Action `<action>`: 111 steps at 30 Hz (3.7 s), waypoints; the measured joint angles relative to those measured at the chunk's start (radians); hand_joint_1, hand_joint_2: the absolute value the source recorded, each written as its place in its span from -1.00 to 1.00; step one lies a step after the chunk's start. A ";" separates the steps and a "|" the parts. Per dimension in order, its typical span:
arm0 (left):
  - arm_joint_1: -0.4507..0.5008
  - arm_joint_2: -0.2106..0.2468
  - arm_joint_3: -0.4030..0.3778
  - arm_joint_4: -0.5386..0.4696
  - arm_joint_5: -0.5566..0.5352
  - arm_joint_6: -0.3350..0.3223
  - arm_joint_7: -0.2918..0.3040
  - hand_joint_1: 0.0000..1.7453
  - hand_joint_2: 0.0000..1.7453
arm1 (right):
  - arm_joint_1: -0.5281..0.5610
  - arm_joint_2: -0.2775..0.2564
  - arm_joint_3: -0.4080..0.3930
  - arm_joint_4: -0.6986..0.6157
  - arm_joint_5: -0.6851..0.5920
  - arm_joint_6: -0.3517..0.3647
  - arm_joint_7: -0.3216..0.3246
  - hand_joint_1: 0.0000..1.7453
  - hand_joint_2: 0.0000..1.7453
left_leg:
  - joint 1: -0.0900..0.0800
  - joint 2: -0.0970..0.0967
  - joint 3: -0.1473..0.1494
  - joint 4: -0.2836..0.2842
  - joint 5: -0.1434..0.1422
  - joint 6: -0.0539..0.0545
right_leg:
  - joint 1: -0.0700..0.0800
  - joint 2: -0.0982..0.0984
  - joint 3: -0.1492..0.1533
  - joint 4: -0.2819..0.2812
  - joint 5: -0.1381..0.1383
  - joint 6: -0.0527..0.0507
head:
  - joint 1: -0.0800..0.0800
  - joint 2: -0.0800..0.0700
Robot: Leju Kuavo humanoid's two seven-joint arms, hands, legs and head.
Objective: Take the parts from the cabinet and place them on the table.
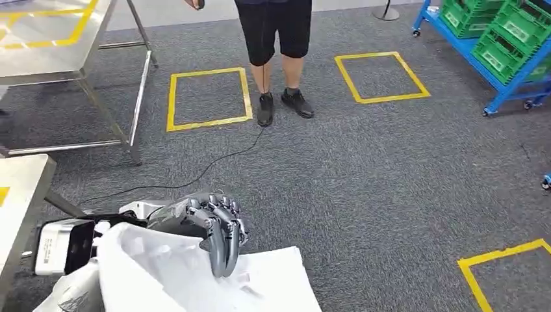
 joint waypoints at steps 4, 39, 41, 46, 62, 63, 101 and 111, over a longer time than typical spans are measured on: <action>-0.001 -0.004 0.000 0.005 -0.002 -0.001 0.004 1.00 1.00 | -0.007 0.003 0.000 0.000 0.004 0.000 -0.001 -1.00 -1.00 | 0.003 -0.041 -0.016 0.013 -0.008 -0.027 | 0.012 0.014 0.027 -0.050 0.021 -0.034 | 0.005 0.000; -0.010 -0.005 -0.031 0.057 -0.040 0.061 0.042 1.00 1.00 | -0.012 0.003 0.006 -0.021 0.015 0.003 -0.008 -1.00 -1.00 | 0.001 0.090 -0.084 0.139 -0.076 -0.042 | 0.020 -0.032 0.034 -0.055 0.018 -0.068 | 0.003 0.000; -0.010 -0.004 -0.036 0.072 -0.032 0.056 0.047 1.00 1.00 | -0.005 0.003 0.006 -0.023 0.018 0.003 -0.003 -1.00 -1.00 | 0.004 0.104 -0.173 0.310 -0.139 -0.045 | 0.025 -0.062 0.035 -0.055 0.014 -0.074 | 0.003 0.000; -0.014 -0.001 -0.043 0.086 -0.037 0.047 0.039 1.00 1.00 | -0.009 0.003 0.007 -0.028 0.021 0.013 -0.004 -1.00 -1.00 | -0.007 0.161 -0.063 0.090 -0.006 -0.021 | 0.036 -0.126 0.053 -0.055 0.001 -0.076 | 0.002 0.000; -0.035 -0.008 -0.061 0.097 -0.058 0.043 0.021 1.00 1.00 | -0.003 -0.002 0.008 -0.035 0.016 0.006 -0.003 -1.00 -1.00 | 0.006 0.002 -0.010 0.015 -0.003 -0.007 | -0.003 0.040 0.019 -0.051 0.023 0.010 | 0.016 0.000; -0.035 -0.008 -0.062 0.097 -0.062 0.043 0.020 1.00 1.00 | -0.003 -0.002 0.008 -0.035 0.016 0.005 -0.003 -1.00 -1.00 | 0.001 -0.011 -0.016 0.020 -0.008 -0.015 | 0.007 0.028 0.030 -0.054 0.023 -0.010 | 0.021 0.000; -0.040 -0.001 -0.063 0.083 -0.073 0.031 0.007 1.00 1.00 | 0.003 -0.006 0.007 -0.037 -0.006 0.019 -0.001 -1.00 -1.00 | 0.011 0.099 -0.122 0.213 -0.107 -0.047 | 0.011 -0.042 0.033 -0.051 0.017 -0.062 | 0.010 0.000; -0.043 -0.003 -0.064 0.082 -0.072 0.035 0.008 1.00 1.00 | 0.002 0.008 0.006 -0.037 -0.012 0.019 -0.003 -1.00 -1.00 | -0.022 0.182 -0.037 0.032 -0.016 0.002 | 0.039 -0.171 0.054 -0.054 -0.004 -0.056 | 0.010 0.000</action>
